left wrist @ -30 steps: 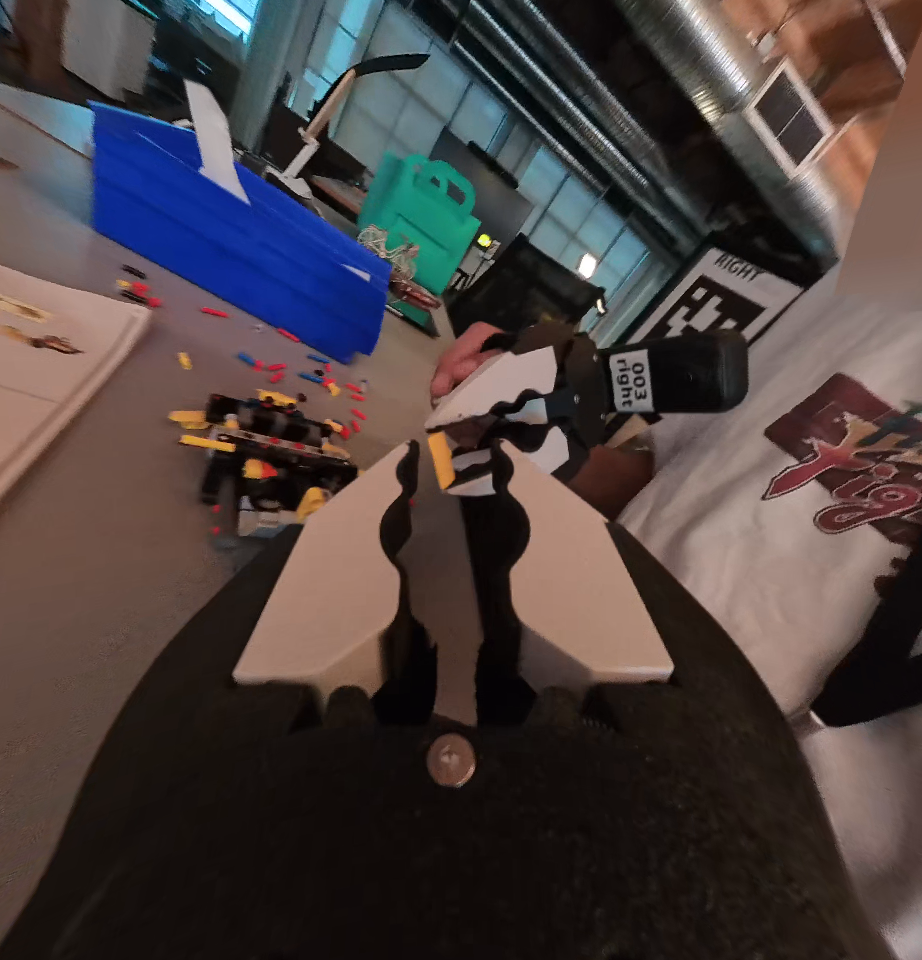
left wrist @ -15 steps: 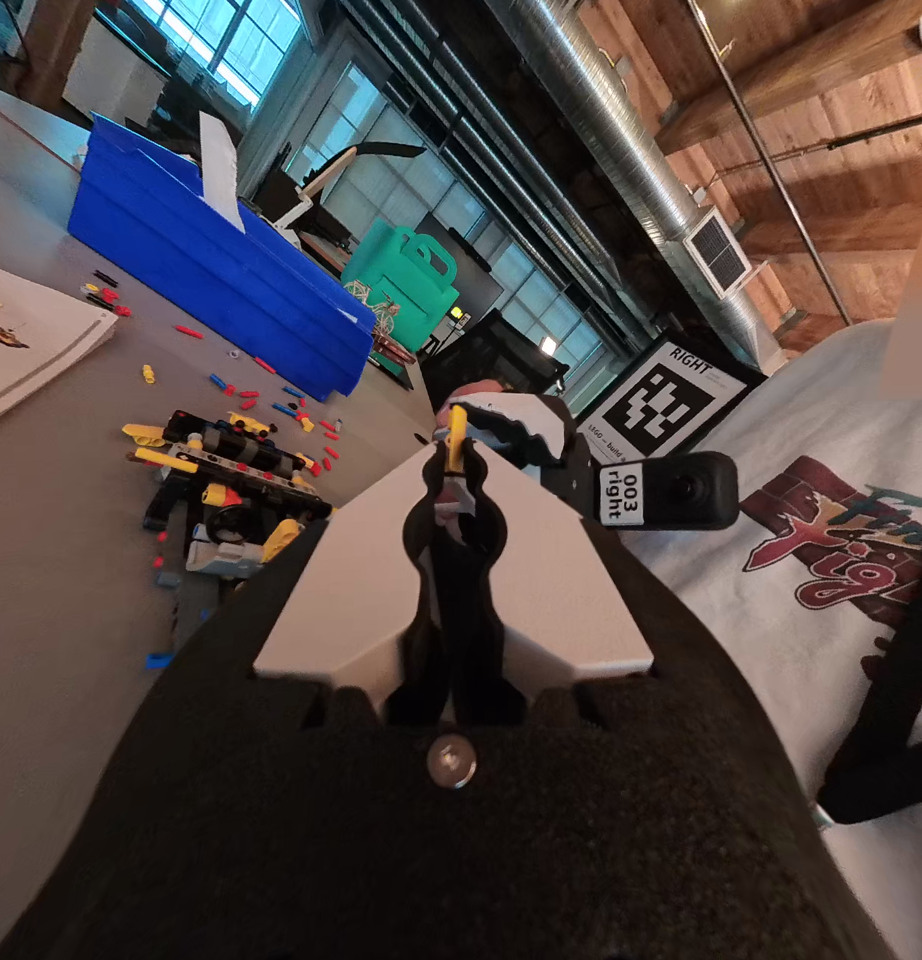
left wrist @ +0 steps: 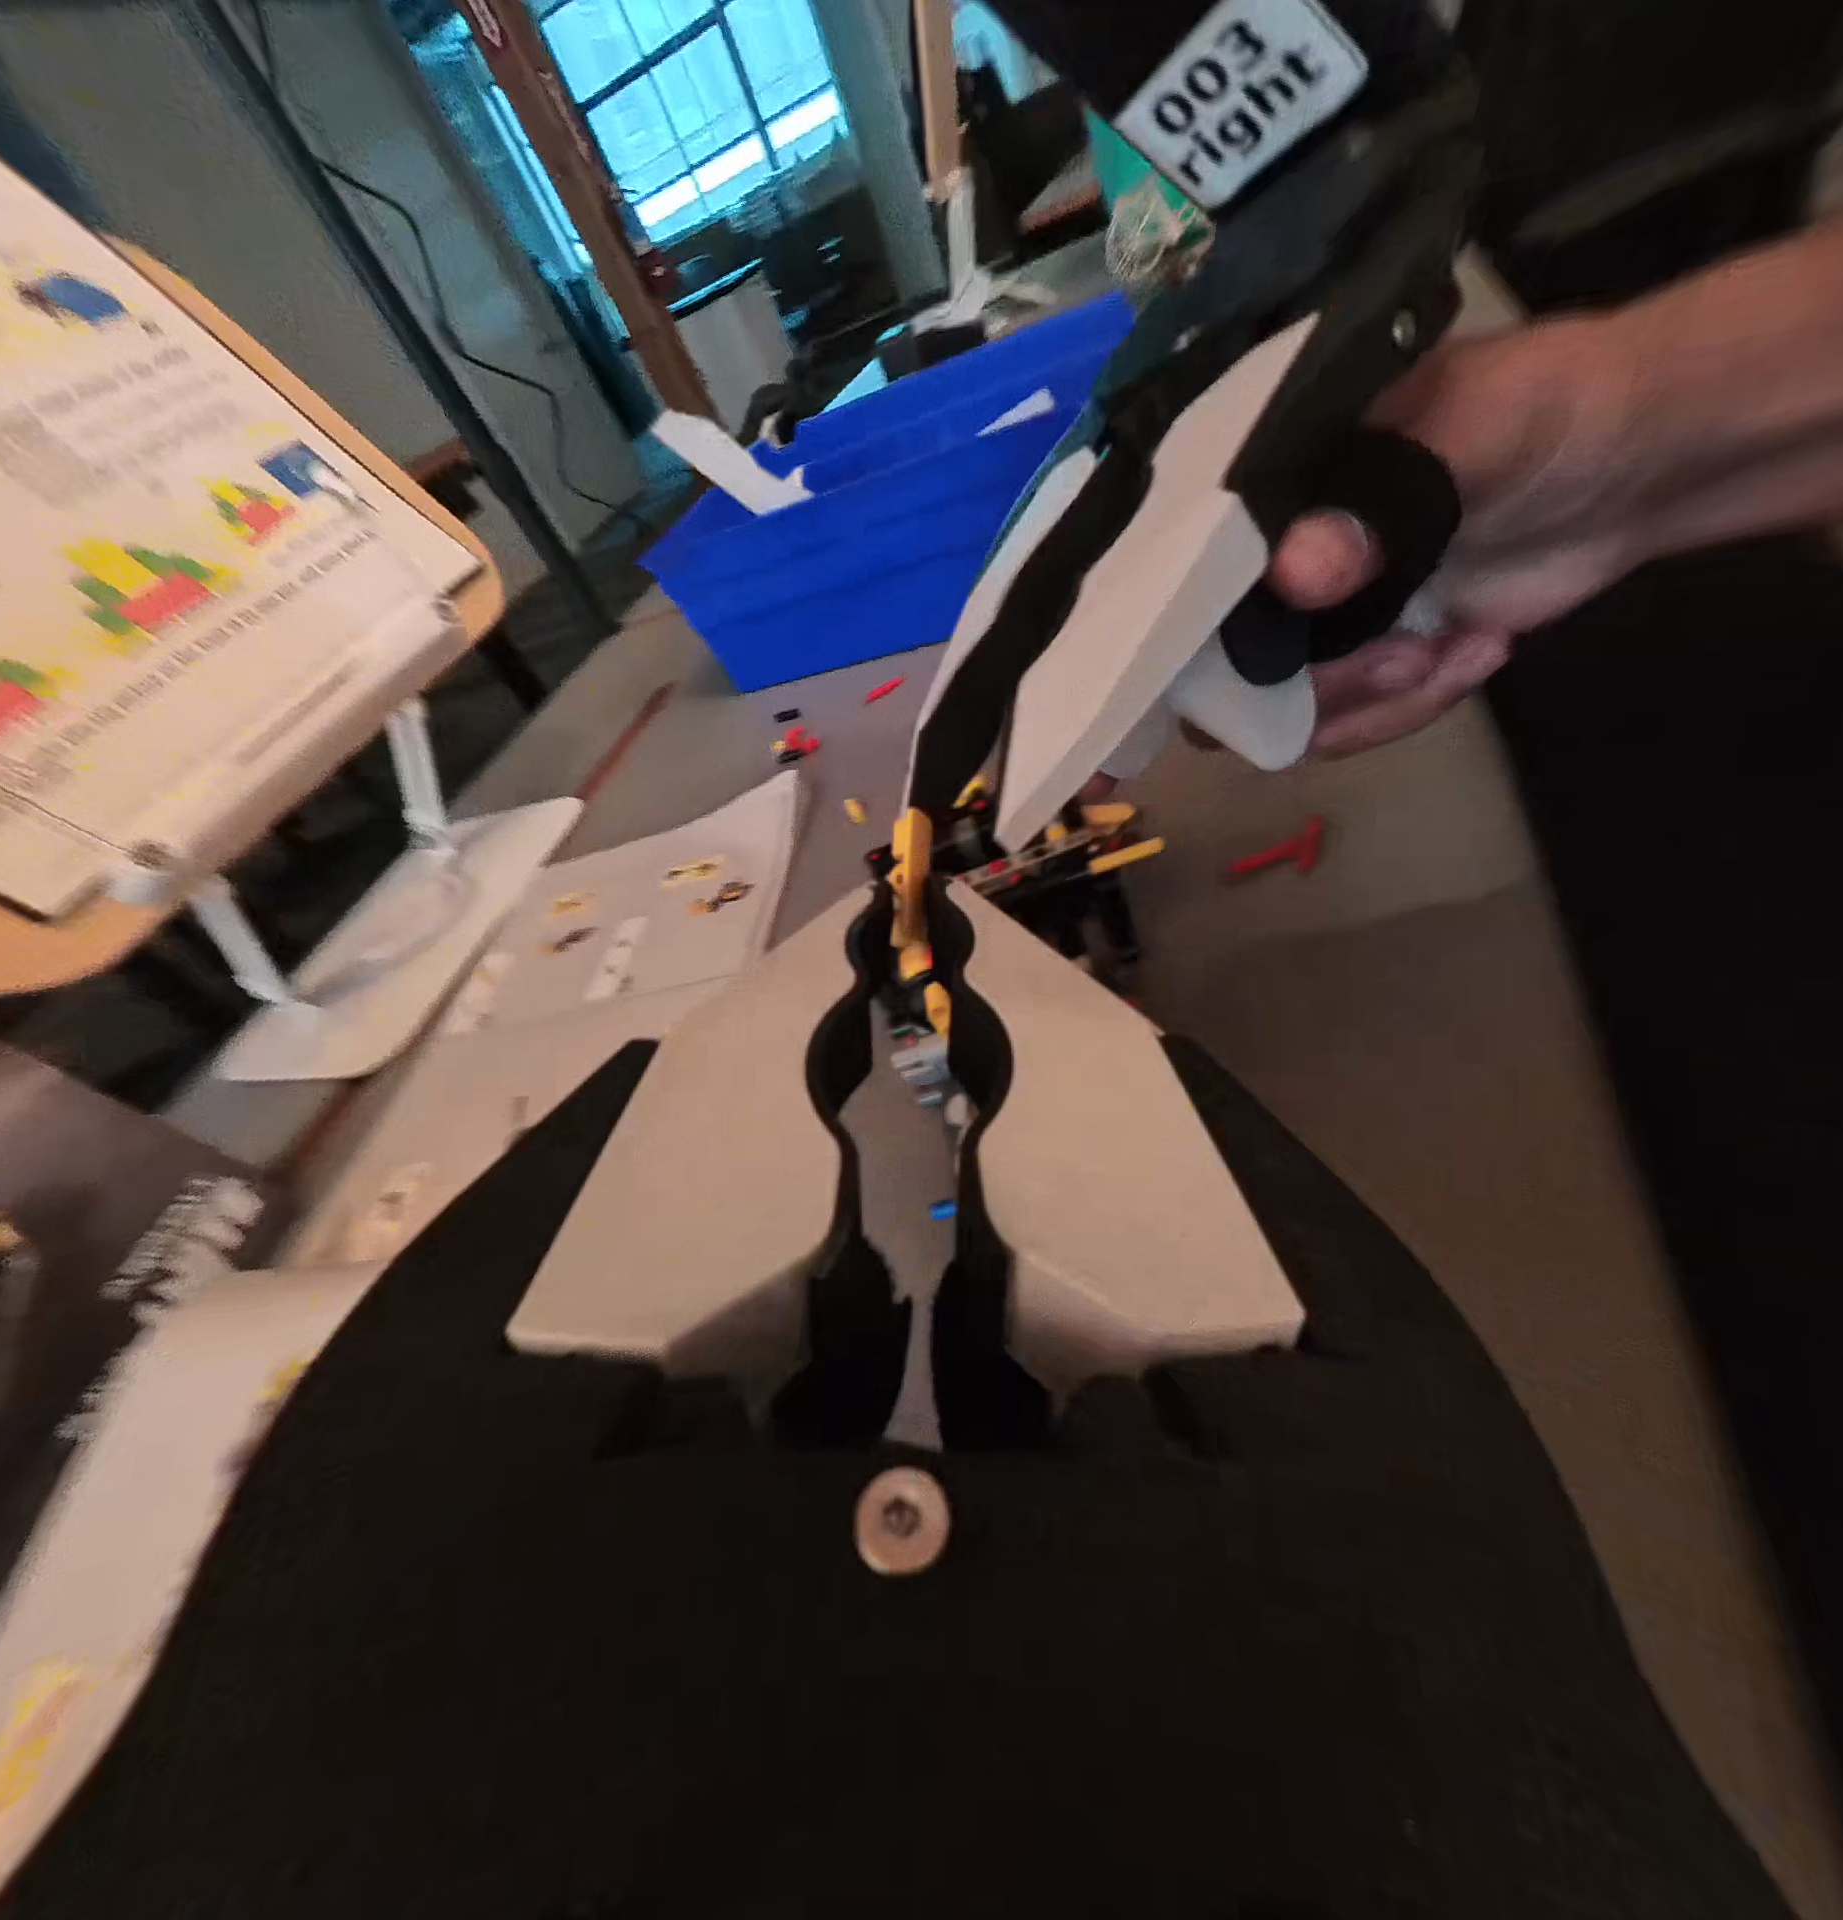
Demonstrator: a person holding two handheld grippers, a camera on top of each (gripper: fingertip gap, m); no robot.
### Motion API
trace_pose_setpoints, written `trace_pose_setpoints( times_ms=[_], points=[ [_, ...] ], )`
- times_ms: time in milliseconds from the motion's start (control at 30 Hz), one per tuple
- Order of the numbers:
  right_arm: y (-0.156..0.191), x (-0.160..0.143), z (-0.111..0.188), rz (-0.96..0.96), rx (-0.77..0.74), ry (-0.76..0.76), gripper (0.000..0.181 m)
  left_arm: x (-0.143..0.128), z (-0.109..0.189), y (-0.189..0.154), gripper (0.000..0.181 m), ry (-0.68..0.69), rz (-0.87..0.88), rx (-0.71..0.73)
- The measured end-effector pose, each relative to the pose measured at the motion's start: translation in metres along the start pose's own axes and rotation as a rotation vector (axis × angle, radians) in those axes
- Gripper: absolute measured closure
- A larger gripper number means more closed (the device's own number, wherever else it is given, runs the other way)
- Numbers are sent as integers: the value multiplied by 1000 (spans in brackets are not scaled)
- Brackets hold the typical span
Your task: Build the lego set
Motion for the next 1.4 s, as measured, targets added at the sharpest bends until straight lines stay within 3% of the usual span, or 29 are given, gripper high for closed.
trace_pose_setpoints(
  times_ms=[167,267,333,567,733,1033,1167,1267,1333,1400],
  points=[
    [-8,-7,-6,-225,135,12,152,3,-8,-16,174,75,-249,67],
    [-15,-10,-4,-293,173,-12,167,6,-8,-19,175,69,-280,76],
    [-16,-11,-4,-337,216,-19,167,8,-7,-21,175,60,-288,91],
    [-15,-12,-4,-545,561,-30,167,17,0,-16,164,-121,-114,66],
    [-14,-13,-9,-602,696,-41,167,19,2,-15,172,-174,-41,13],
    [-15,-12,-10,-549,631,-30,167,16,1,-14,174,-166,-33,2],
    [-26,-3,15,-475,556,-52,156,16,7,1,174,-295,255,-50],
    [-49,0,58,-229,224,-12,155,7,16,22,174,-369,497,-68],
    [-60,-13,86,-77,20,137,156,1,20,30,174,-404,603,-62],
    [-62,-36,104,-1,-71,323,155,-4,20,35,174,-408,666,-46]
  ],
)
Point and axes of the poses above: each gripper's, where its closed fingertips meet, z back along the fingers, x out of its top, y = z × x across the jaws, the point moved 9 cm from there along z, back along the fingers, and after that the axes turned 9 degrees about -z, right-handed, at the moved point
